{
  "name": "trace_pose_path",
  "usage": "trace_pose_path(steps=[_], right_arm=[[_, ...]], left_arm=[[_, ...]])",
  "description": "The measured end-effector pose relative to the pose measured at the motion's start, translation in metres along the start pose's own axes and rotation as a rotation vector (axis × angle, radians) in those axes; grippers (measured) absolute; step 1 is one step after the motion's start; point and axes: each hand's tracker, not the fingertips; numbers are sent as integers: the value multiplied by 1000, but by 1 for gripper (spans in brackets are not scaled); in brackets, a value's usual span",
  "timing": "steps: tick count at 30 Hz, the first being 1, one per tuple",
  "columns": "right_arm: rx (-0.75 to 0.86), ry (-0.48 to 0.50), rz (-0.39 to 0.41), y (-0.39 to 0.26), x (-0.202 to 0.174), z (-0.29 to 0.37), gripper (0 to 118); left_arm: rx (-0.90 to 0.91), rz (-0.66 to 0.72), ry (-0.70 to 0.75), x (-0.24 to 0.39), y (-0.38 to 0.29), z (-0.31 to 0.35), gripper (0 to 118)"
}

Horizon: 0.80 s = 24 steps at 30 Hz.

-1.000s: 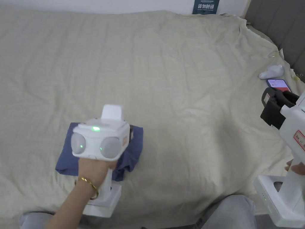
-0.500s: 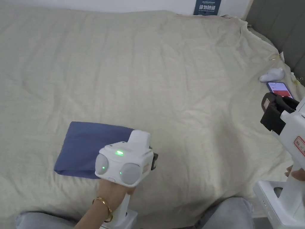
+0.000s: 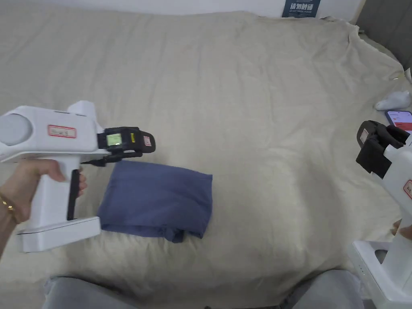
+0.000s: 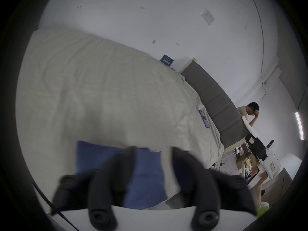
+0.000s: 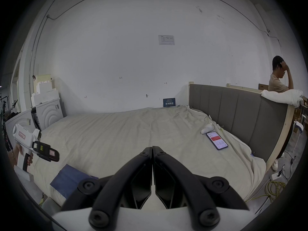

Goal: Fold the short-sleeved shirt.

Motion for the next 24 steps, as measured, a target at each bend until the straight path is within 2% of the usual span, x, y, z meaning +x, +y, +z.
trace_pose_path(steps=[2,3,10,12,14,15,19,20,21,22,23,24], right_arm=[[-3,4,-8,-1,-2,-3,0],[-5,5,-10,-1,-4,-5,0],[-26,5,19,-4,-16,-13,0],[-35,-9,48,-5,-20,-15,0],[-39,-10,65,-6,-22,-16,0],[-43,-9,65,-7,-22,-18,0],[-51,-11,65,-7,-23,-21,0],[-52,-11,64,-7,-23,-22,0],[-55,-10,65,-7,-24,-24,0],[-56,-8,64,-7,-24,-25,0],[-56,-6,62,-7,-25,-25,0],[-58,-3,62,-8,-26,-26,0]], left_arm=[[-77,65,-20,-28,-4,3,105],[-90,113,-10,-39,-7,3,117],[-192,213,7,-84,-31,-16,118],[-219,216,-6,-86,-37,-25,110],[-236,213,-16,-86,-41,-35,90],[-253,216,-17,-85,-43,-41,87],[-241,197,-43,-79,-45,-51,86],[-241,196,-48,-79,-45,-53,82],[-239,190,-42,-75,-45,-55,68],[-235,157,10,-71,-45,-58,40],[-232,126,39,-66,-46,-61,29],[-235,113,41,-63,-47,-62,25]])
